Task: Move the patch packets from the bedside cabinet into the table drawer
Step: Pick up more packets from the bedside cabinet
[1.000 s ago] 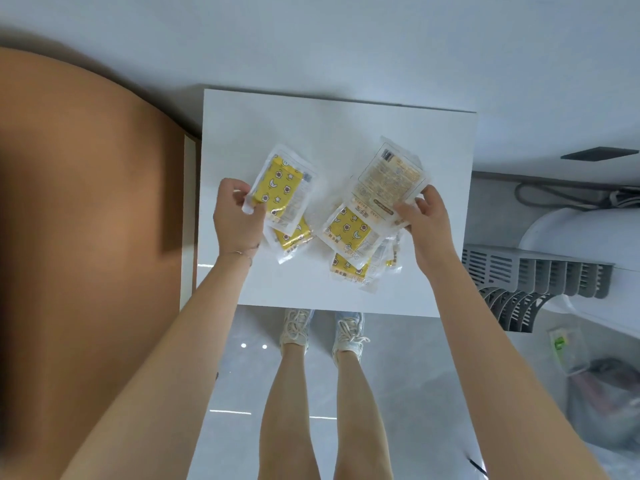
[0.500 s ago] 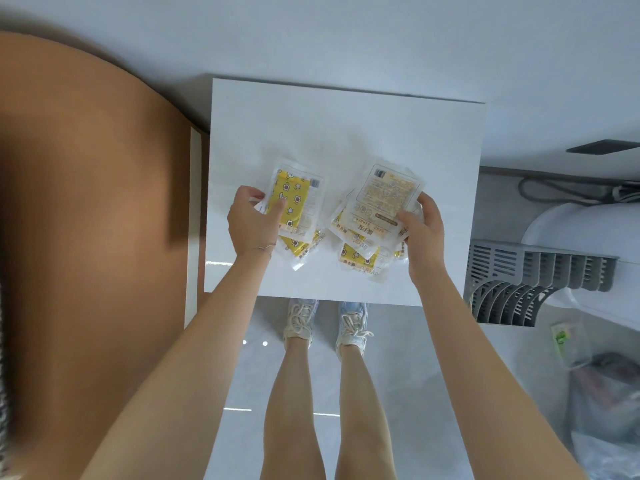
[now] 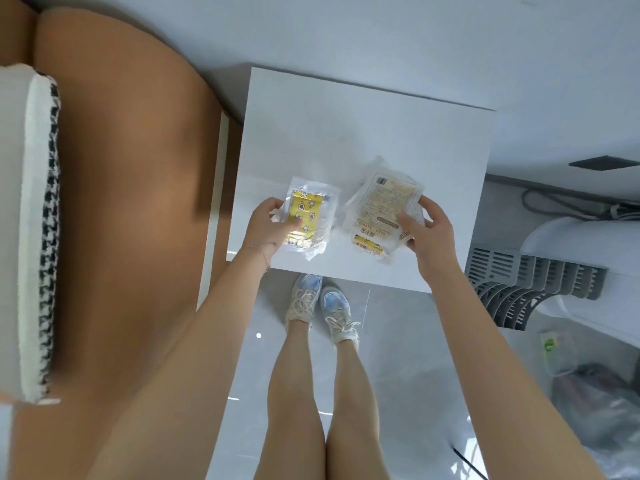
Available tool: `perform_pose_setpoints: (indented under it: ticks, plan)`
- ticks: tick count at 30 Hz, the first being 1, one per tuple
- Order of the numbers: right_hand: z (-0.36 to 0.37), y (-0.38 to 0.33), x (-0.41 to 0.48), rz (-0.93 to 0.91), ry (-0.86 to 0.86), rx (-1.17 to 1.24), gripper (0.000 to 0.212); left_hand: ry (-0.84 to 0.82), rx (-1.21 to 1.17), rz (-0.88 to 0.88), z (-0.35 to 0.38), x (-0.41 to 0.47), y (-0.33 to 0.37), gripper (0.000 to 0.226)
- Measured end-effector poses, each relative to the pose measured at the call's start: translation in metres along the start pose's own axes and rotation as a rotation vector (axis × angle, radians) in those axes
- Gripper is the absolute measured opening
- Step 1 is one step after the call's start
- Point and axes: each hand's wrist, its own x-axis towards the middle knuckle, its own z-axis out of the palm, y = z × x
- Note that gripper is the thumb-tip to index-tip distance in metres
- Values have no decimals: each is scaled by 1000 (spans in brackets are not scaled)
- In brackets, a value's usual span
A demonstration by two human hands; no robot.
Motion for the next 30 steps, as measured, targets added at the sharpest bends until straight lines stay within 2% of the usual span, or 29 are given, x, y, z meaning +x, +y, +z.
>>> perform_pose_setpoints:
  ticks: [4,7,13,17,21,24,30]
  plan:
    - [-6,-10,-36,76,-92,-37,45,58,-211,-50,-12,-47,-6,20]
    - [-7,-19,-62,79,-155,-76,45,44,-457,-142,-25,-83,-17,22]
    - [7,-40,-119,24,-300,-257,47,147,-552,-198,-56,-168,-35,27]
    - [28,-54,-159,-39,-389,-391,43,255,-686,-175,-77,-218,-45,26]
    - [54,-69,-196,-73,-493,-430,39,382,-838,-134,-98,-263,-58,32]
    - [77,-80,-224,-107,-587,-465,35,471,-968,-107,-111,-294,-70,28]
    - [127,-75,-280,-147,-721,-557,38,605,-1205,-72,-138,-343,-118,32]
